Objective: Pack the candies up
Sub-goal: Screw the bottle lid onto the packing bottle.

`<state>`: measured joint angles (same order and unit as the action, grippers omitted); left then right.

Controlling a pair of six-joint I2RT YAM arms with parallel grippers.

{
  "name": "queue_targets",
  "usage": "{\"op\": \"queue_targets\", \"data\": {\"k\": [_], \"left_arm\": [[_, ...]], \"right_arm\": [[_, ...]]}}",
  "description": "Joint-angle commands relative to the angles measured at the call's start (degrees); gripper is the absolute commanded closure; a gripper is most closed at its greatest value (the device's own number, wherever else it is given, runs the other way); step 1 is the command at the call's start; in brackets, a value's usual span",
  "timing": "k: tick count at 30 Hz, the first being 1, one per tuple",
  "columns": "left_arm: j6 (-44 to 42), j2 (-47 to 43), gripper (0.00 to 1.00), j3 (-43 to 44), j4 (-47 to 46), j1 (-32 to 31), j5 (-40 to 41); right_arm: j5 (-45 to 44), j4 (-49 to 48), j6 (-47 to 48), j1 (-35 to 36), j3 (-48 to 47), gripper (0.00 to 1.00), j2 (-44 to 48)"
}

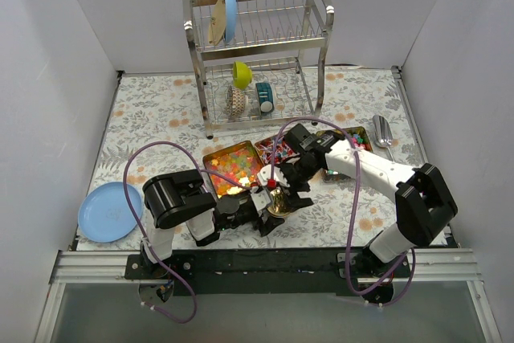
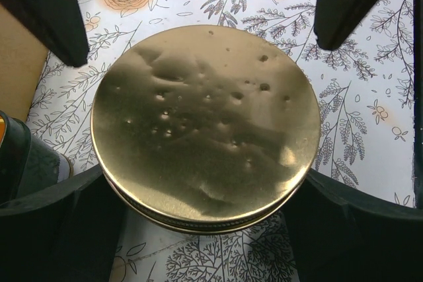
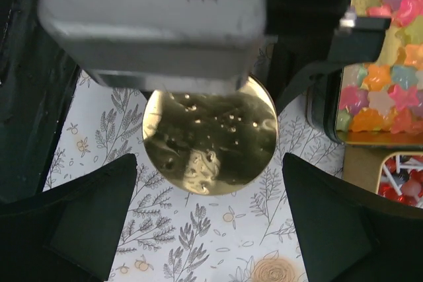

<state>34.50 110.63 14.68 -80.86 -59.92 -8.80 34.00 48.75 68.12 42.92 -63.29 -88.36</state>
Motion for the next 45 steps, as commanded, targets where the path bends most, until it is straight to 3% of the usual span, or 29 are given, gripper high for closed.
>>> {"op": "queue_targets", "data": {"k": [1, 4, 16, 24, 35, 45], "left_arm": [[-2.95, 3.72, 0.85, -3.25, -11.16, 0.16, 1.77], [-2.86, 3.72, 1.0, -3.07, -10.28, 0.16, 2.03], [-2.77, 3.63, 1.0, -2.9, -9.58, 0.16, 3.35], [-3.39, 3.72, 1.0, -3.16, -10.19, 0.16, 2.38], [-3.21, 3.81, 1.0, -3.25, -10.2, 0.16, 2.73], [-2.33, 4.07, 1.0, -3.34, -10.81, 0.24, 3.7]], "right_arm": [[2.48, -3.04, 2.11, 2.08, 0.53, 0.02, 1.08], [2.48, -3.49, 1.58, 3.4, 1.76, 0.02, 0.91], [-2.09, -2.78, -1.49, 4.19, 7.74, 0.02, 4.59], [-2.62, -11.91, -14.92, 2.79, 7.57, 0.03, 8.38], [-0.69, -10.09, -9.68, 2.79, 4.84, 0.03, 3.46], [-2.88, -4.9, -9.93, 2.87, 9.31, 0.04, 7.31]]}}
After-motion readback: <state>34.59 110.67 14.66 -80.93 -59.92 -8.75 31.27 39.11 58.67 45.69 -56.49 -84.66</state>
